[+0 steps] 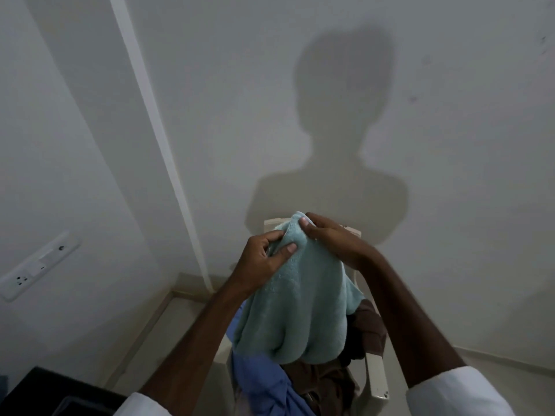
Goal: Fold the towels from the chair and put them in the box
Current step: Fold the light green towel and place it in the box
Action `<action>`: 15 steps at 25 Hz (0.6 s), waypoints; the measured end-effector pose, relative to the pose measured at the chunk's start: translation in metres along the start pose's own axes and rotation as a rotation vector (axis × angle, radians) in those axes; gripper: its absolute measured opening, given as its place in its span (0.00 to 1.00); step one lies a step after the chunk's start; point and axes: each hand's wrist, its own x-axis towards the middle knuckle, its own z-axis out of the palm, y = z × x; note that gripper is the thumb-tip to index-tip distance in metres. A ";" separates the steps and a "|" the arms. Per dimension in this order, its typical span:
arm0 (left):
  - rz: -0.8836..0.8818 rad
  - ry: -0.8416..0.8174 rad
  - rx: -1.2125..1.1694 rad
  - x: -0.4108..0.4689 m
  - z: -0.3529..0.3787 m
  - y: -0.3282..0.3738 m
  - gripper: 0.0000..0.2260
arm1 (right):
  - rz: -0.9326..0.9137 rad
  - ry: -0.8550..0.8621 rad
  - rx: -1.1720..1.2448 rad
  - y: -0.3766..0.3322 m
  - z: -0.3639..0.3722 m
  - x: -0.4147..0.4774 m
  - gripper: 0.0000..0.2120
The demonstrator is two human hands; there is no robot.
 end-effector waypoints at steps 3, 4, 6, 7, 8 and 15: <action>-0.015 -0.107 0.025 0.006 -0.004 0.001 0.08 | 0.068 -0.113 0.159 0.015 -0.003 -0.009 0.35; -0.024 -0.126 0.020 0.008 -0.005 0.003 0.08 | 0.057 -0.105 0.155 0.016 -0.001 -0.010 0.37; -0.019 -0.144 0.027 0.011 -0.006 0.007 0.06 | 0.042 -0.078 0.123 0.015 0.005 -0.011 0.36; -0.013 -0.141 0.036 0.012 -0.007 0.006 0.05 | 0.045 -0.064 0.085 0.013 0.007 -0.011 0.33; -0.010 -0.134 0.041 0.013 -0.008 0.004 0.05 | 0.034 -0.046 0.035 0.011 0.009 -0.012 0.31; -0.071 -0.110 -0.150 0.002 -0.020 -0.026 0.18 | -0.244 0.200 -0.156 -0.008 0.027 -0.013 0.15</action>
